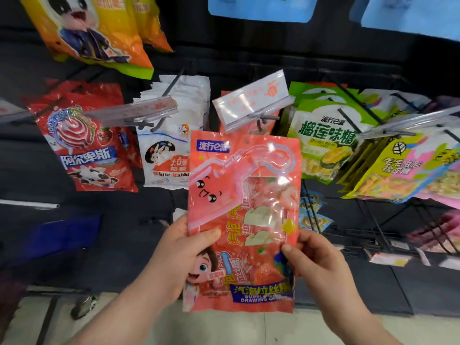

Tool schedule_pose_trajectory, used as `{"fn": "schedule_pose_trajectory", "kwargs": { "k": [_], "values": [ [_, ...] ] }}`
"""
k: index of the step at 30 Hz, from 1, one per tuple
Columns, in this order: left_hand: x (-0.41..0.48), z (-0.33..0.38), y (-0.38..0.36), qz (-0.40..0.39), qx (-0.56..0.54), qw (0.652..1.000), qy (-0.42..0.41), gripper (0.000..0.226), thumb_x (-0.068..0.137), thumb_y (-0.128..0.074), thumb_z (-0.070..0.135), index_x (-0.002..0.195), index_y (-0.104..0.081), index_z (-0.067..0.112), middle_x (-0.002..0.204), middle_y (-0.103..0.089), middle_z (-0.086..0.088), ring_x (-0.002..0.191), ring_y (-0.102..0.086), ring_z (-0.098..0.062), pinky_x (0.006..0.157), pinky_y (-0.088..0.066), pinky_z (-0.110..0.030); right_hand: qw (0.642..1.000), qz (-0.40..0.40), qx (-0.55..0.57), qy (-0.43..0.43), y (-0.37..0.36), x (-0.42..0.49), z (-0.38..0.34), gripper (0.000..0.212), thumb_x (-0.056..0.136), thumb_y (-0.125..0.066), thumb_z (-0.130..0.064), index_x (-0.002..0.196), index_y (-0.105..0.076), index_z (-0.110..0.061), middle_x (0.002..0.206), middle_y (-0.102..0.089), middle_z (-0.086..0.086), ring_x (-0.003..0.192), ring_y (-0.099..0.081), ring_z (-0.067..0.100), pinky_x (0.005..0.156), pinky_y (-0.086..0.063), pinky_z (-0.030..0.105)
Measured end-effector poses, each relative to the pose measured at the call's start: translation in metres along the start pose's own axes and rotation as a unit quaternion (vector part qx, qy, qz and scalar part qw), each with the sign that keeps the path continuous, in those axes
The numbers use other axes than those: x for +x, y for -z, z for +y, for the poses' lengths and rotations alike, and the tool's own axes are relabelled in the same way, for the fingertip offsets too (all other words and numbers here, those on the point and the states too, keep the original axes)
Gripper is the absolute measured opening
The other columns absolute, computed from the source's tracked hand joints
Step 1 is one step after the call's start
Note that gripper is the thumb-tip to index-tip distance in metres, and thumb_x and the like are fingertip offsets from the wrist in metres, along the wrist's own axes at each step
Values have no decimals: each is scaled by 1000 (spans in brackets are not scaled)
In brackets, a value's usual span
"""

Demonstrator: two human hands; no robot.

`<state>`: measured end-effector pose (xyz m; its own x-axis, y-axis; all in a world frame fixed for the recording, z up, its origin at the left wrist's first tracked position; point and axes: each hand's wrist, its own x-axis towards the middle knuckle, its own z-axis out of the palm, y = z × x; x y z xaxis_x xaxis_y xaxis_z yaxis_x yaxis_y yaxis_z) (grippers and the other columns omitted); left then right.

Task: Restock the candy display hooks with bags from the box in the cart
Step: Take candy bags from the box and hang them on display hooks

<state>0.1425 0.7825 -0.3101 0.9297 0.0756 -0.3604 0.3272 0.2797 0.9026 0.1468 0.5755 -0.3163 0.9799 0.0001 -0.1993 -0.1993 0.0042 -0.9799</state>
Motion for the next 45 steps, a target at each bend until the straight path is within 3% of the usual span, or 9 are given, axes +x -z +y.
{"fn": "schedule_pose_trajectory", "kwargs": {
  "k": [7,17,25,34,37,42,45],
  "values": [
    [13,9,-12,-5,46,999,-19,24,85,-62,-1,104,-67,13,97,-76,-12,89,-73,-27,77,-55,-40,1000,19,4,13,5,7,-8,12,87,-59,5,86,-66,-6,62,-64,-4,54,-56,2,51,-45,12],
    [21,13,-12,-18,42,999,-20,21,86,-62,0,102,-67,13,94,-76,-11,84,-74,-25,66,-59,-33,1000,26,13,11,2,13,-14,10,88,-59,2,87,-66,-6,67,-62,4,53,-59,2,48,-45,13],
    [25,12,-15,-14,49,999,-17,21,86,-63,1,104,-66,13,96,-76,-10,89,-73,-26,75,-56,-38,999,41,7,3,5,16,-12,9,88,-59,0,93,-66,-4,71,-64,6,56,-60,4,49,-46,13],
    [49,16,-17,6,93,996,-8,24,85,-67,6,108,-64,12,98,-76,-9,91,-73,-25,84,-56,-43,999,38,1,-2,1,35,-19,9,89,-56,2,89,-63,-4,56,-68,-7,48,-61,-1,44,-44,11],
    [69,22,-19,11,128,992,-10,23,85,-68,11,107,-63,15,99,-75,-8,90,-73,-25,87,-56,-47,998,58,-35,-5,-3,54,-21,4,89,-61,-4,91,-65,-5,64,-69,-2,55,-62,6,50,-47,18],
    [103,35,-28,46,211,976,-31,16,85,-69,20,98,-61,22,99,-71,-2,90,-69,-18,82,-55,-37,991,87,-104,-16,-8,95,-23,4,88,-64,-15,89,-67,-12,70,-65,0,57,-57,10,55,-46,25],
    [121,39,-33,72,264,960,-56,25,85,-70,24,106,-57,18,91,-64,5,77,-60,-7,61,-46,-23,986,103,-129,-23,-10,117,-22,6,86,-67,-18,87,-67,-12,72,-65,1,61,-59,13,59,-48,28]
  ]
}}
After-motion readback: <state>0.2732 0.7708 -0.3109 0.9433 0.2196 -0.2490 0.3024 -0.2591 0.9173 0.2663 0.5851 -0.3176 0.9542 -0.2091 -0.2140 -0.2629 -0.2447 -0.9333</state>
